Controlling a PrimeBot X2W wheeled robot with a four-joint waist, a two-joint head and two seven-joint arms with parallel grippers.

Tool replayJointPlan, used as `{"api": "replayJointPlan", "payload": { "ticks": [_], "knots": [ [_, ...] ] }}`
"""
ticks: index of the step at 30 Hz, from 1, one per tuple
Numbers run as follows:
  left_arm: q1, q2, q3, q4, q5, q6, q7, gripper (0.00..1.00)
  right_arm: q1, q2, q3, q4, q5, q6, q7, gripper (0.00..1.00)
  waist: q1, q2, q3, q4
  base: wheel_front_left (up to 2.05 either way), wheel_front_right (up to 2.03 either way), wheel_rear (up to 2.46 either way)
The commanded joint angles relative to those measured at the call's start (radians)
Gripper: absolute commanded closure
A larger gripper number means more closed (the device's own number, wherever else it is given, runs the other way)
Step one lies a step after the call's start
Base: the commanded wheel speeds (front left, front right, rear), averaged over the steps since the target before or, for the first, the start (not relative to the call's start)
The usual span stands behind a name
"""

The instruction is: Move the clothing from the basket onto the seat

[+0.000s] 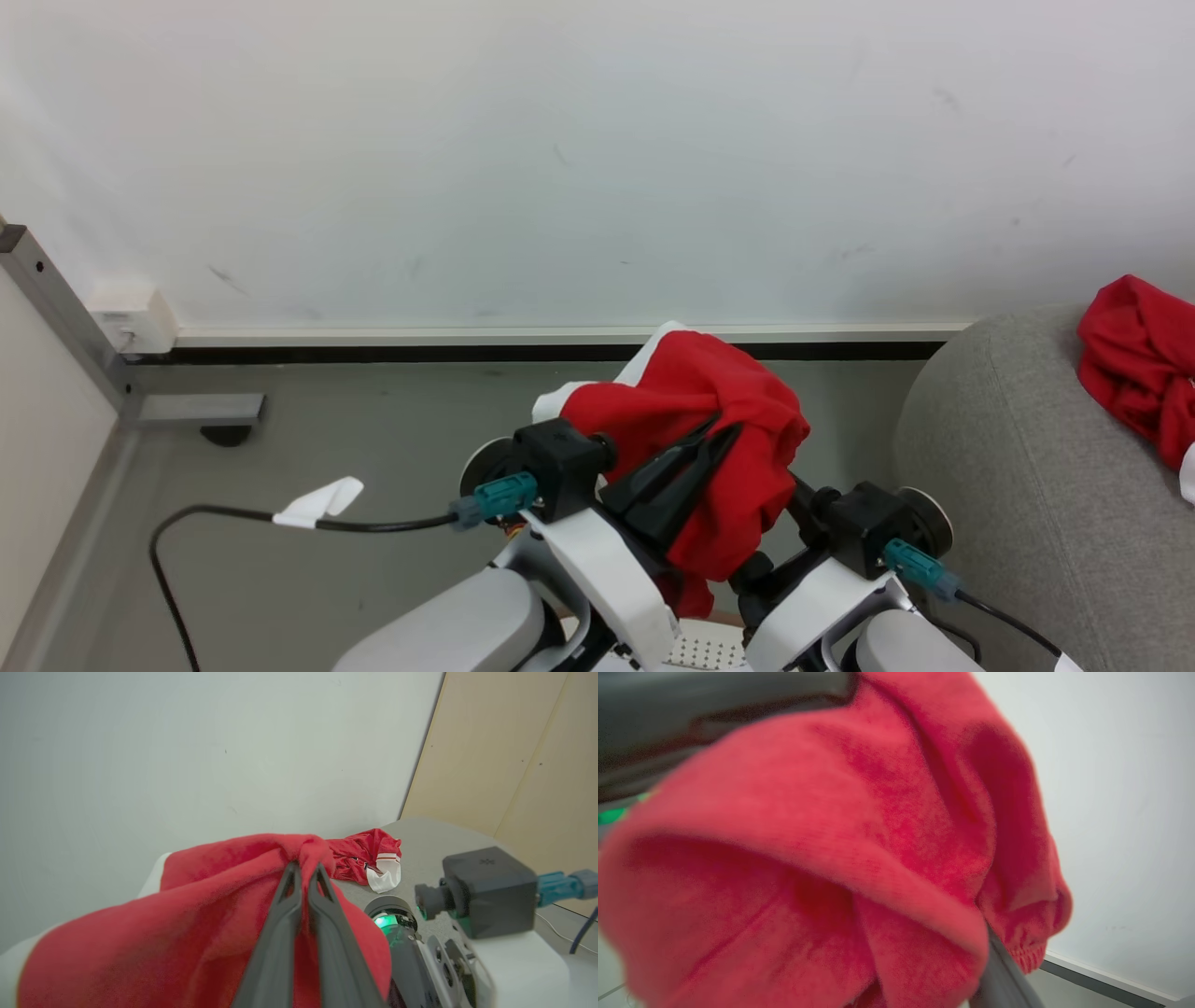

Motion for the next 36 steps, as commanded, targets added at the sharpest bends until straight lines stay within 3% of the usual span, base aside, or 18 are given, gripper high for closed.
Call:
{"api": "replayJointPlan", "payload": {
  "ticks": [1,27,36],
  "knots": [
    [0.016,-0.002,-0.001,0.008,0.001,-0.001,0.002,1.0,-0.007,0.004,0.01,-0.008,0.012,-0.002,-0.003,1.0,-0.0001,0.0,-0.009,0.012,0.0,0.0,0.0],
    [0.009,0.025,0.01,0.02,-0.011,0.022,-0.005,1.0,0.036,-0.002,-0.023,-0.052,0.023,-0.002,-0.004,1.0,-0.0001,0.0,-0.004,0.004,0.0,0.0,0.0],
    [0.022,0.04,0.009,0.024,-0.016,0.031,0.001,1.0,0.051,-0.016,-0.074,-0.079,0.025,-0.002,-0.004,1.0,-0.0001,0.0,0.001,-0.031,0.0,0.0,0.0]
  ]
}}
